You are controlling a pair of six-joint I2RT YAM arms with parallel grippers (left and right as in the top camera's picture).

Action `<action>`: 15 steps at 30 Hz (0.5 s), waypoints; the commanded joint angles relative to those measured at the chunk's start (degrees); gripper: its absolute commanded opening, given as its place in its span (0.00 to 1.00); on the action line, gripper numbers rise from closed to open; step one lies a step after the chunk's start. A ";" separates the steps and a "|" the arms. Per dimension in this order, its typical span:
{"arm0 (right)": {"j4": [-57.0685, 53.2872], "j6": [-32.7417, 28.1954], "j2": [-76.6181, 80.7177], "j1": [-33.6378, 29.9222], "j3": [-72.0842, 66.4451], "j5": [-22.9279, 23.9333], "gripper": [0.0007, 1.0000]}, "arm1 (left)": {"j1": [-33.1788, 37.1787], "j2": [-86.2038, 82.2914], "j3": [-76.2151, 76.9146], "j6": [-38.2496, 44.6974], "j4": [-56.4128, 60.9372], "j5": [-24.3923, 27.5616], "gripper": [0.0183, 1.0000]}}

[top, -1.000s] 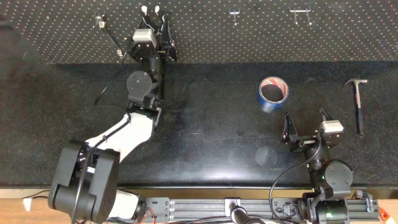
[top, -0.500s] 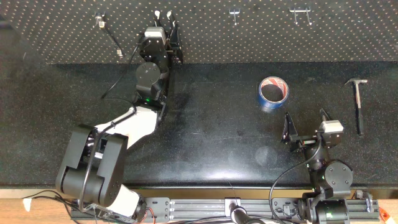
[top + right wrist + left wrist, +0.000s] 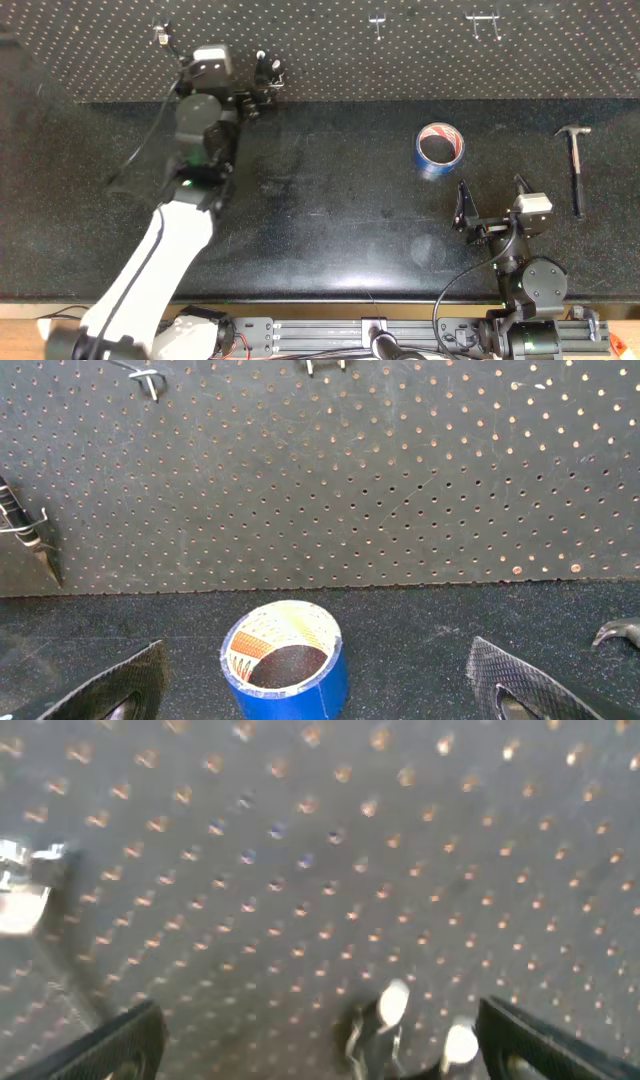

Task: Place Tools Onto Pegboard

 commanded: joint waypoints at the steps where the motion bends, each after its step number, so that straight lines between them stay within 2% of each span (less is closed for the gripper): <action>1: -0.20 -1.01 -0.50 -0.11 -0.26 0.50 0.97 | 5.29 -15.19 -4.07 -0.11 -9.55 4.11 1.00; 8: -0.20 -1.03 -0.50 -0.11 -0.26 0.50 0.97 | 13.94 -40.83 -24.30 -0.13 -6.03 11.74 1.00; 15: -0.20 -1.03 -0.50 -0.11 -0.26 0.50 0.97 | 17.68 -64.13 -41.90 -0.13 -2.97 11.91 1.00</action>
